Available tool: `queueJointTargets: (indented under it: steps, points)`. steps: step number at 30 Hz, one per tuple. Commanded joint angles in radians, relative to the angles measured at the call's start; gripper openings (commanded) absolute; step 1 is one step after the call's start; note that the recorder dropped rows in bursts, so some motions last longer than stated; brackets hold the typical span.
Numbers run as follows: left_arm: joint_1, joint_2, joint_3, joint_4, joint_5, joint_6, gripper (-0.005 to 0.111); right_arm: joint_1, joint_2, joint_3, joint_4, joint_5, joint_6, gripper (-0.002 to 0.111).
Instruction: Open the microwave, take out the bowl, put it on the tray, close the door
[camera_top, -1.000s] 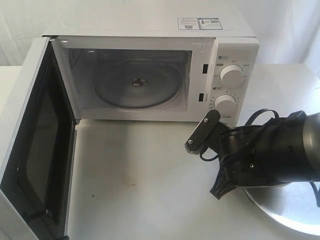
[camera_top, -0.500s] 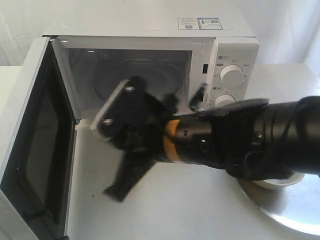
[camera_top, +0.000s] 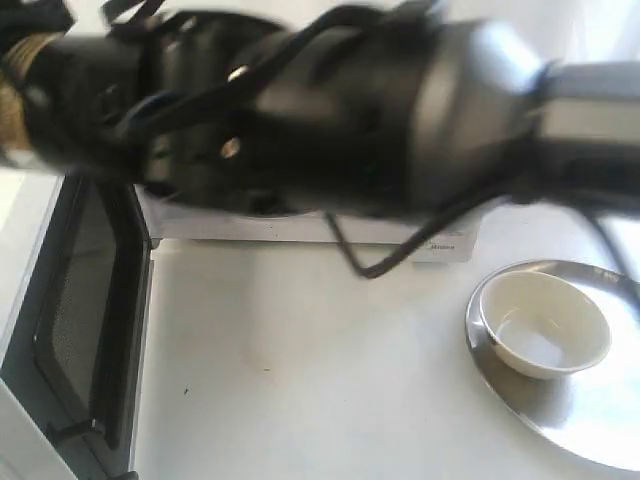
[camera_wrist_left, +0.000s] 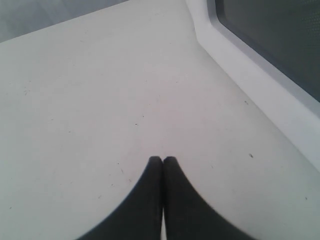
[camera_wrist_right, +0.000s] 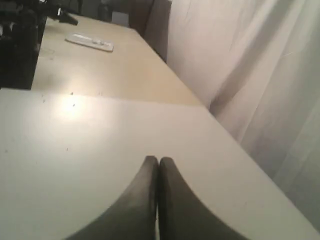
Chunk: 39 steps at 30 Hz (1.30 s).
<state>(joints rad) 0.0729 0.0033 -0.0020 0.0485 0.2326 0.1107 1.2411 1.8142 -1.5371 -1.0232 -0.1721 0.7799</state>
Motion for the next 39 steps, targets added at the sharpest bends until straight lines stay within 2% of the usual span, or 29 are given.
queueJointTargets:
  steps: [1,4,9,14,16,22,28,32,39]
  points:
    - [-0.004,-0.003,0.002,-0.004,-0.001,-0.002,0.000,0.071,0.156,-0.056,-0.065,0.083,-0.058,0.000]
    - [-0.004,-0.003,0.002,-0.004,-0.001,-0.002,0.000,0.131,0.207,-0.056,-0.206,0.157,-0.206,0.000]
    - [-0.004,-0.003,0.002,-0.004,-0.001,-0.002,0.000,0.204,0.249,-0.056,-0.286,0.615,-0.435,0.000]
    - [-0.004,-0.003,0.002,-0.004,-0.001,-0.002,0.000,0.152,0.255,-0.056,-0.316,1.016,-0.488,0.000]
    - [-0.004,-0.003,0.002,-0.004,-0.001,-0.002,0.000,0.098,0.255,-0.056,-0.311,1.092,-0.486,0.000]
    - [-0.004,-0.003,0.002,-0.004,-0.001,-0.002,0.000,-0.071,0.272,-0.054,-0.109,1.119,-0.461,0.000]
    - [-0.004,-0.003,0.002,-0.004,-0.001,-0.002,0.000,-0.176,0.281,-0.010,-0.109,1.120,-0.421,0.000]
    - [-0.004,-0.003,0.002,-0.004,-0.001,-0.002,0.000,-0.218,0.279,-0.008,-0.107,1.162,-0.382,0.000]
    - [-0.004,-0.003,0.002,-0.004,-0.001,-0.002,0.000,-0.224,0.175,-0.007,0.043,1.270,-0.379,0.000]
